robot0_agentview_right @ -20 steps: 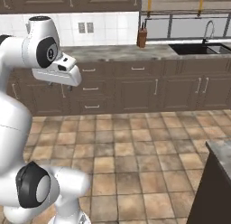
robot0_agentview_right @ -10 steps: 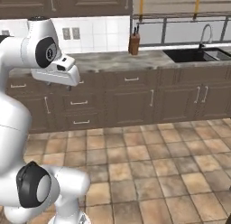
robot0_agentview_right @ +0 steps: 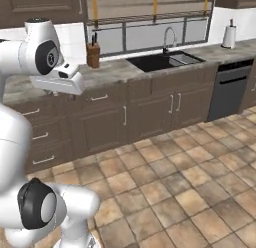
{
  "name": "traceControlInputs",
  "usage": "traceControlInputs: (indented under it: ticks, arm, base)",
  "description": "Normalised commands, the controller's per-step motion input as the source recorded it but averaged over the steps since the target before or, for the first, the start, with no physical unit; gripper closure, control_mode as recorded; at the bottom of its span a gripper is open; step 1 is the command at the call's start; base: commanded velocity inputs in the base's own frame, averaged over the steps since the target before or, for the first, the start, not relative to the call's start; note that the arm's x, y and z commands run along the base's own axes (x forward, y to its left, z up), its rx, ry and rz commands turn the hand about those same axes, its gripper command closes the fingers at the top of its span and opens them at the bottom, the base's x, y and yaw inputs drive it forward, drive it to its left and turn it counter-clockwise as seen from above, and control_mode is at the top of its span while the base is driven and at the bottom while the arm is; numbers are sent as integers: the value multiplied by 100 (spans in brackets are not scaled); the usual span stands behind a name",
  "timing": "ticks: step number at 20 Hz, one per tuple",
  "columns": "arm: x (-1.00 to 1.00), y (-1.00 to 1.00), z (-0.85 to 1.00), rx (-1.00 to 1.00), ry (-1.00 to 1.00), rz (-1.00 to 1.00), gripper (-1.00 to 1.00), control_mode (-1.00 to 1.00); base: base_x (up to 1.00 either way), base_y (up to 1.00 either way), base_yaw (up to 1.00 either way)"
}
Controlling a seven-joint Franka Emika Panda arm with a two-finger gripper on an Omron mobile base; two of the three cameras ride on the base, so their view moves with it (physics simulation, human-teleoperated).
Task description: Open the cabinet and move the ladle to the pot. Then close the cabinet.
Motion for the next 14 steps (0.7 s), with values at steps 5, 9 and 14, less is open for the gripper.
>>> traceControlInputs:
  ticks: [5, 9, 14]
  arm:
    - [0, 0, 0, 0, 0, 0, -100, 100]
    - [0, 0, 0, 0, 0, 0, -100, 100]
    - [0, 0, 0, 0, 0, 0, -100, 100]
  base:
    - [86, 13, -53]
    - [100, 0, -36]
    - [100, -26, -24]
